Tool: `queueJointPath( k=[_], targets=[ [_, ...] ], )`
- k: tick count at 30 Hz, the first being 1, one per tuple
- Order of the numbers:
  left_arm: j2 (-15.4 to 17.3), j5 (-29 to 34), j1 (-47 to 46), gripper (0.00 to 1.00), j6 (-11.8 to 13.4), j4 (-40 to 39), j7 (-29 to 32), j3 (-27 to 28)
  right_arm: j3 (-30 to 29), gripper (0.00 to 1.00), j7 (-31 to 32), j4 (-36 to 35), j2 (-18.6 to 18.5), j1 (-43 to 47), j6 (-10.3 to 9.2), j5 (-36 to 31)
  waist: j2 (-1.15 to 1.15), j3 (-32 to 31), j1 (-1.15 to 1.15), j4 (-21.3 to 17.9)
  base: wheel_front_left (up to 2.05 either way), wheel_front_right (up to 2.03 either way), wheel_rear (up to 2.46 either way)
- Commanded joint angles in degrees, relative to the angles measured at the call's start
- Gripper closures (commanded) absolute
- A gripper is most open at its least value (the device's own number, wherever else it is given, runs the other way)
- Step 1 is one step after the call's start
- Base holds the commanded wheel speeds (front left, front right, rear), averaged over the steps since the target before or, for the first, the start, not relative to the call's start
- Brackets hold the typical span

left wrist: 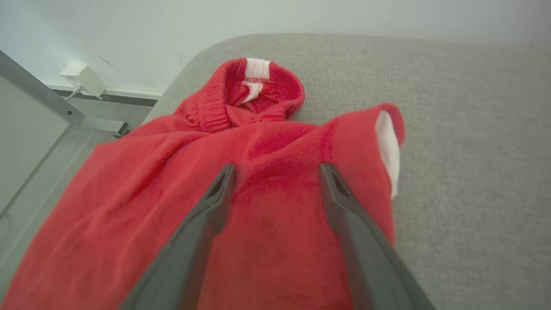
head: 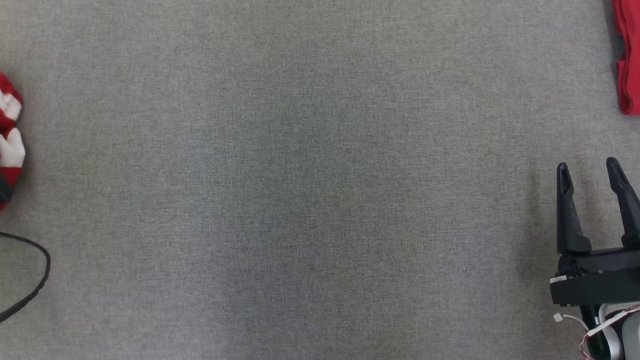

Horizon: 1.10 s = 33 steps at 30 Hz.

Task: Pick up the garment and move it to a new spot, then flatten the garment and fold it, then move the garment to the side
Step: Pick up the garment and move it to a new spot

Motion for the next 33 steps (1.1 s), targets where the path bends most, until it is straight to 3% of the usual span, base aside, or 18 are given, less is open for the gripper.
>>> queueJointPath(
  k=[1, 9, 10, 11, 18, 23, 29, 33],
  targets=[
    [0.28, -0.71, -0.33, 0.0, -0.16, 0.49, 0.49, -0.11, -0.05, 0.0, 0.21, -0.3, 0.1, -0.29, -0.15, -0.46, -0.01, -0.02, 0.0, 0.04, 0.0, 0.0, 0.0],
    [-1.01, -4.07, -1.37, 0.0, -0.51, 6.16, 10.59, -2.03, -0.03, 0.0, 1.11, -1.72, -0.22, -0.38, -0.15, -1.06, -0.01, -0.07, 0.0, 0.53, 0.0, 0.0, 0.0],
    [-1.43, -4.37, -1.24, 0.05, -0.54, 6.86, 11.67, -2.16, -0.01, 0.0, 1.22, -1.83, -0.28, -0.42, -0.15, -1.09, -0.01, -0.09, 0.0, 0.59, 0.0, 0.0, 0.0],
    [-1.7, -4.51, -1.25, 1.0, -0.47, 7.06, 11.09, -2.21, 0.24, 0.0, 1.32, -2.03, -0.44, -0.66, -0.15, -0.98, -0.01, -0.15, 0.0, 0.64, 0.0, 0.0, 0.0],
    [-0.76, -2.1, -1.57, 1.0, 2.21, 4.4, -0.08, -2.49, 0.53, 0.0, 0.78, -1.3, 0.22, -0.09, -0.15, -0.6, -0.01, -2.38, 0.0, 0.78, 0.0, 0.0, 0.0],
    [-0.21, -0.31, -2.45, 1.0, 2.11, 0.57, -8.69, -3.5, 0.96, 0.0, -0.54, 0.93, 1.06, 0.65, -0.16, 0.04, -0.01, -5.67, 0.0, 1.05, 0.0, 0.0, 0.0],
    [0.16, 0.48, -4.33, 1.0, 1.29, -7.36, -11.87, -5.72, 2.02, 0.0, -2.36, 4.47, 2.73, 0.7, -0.15, 0.55, -0.01, -9.56, 0.0, 0.72, 0.0, 0.0, 0.0],
    [-0.72, 0.86, -5.97, 1.0, 0.59, -13.79, -10.65, -8.55, 2.68, 0.0, -3.68, 7.06, 3.64, 0.26, -0.15, 1.31, -0.01, -11.68, 0.0, -0.59, 0.0, 0.0, 0.0]
  ],
)
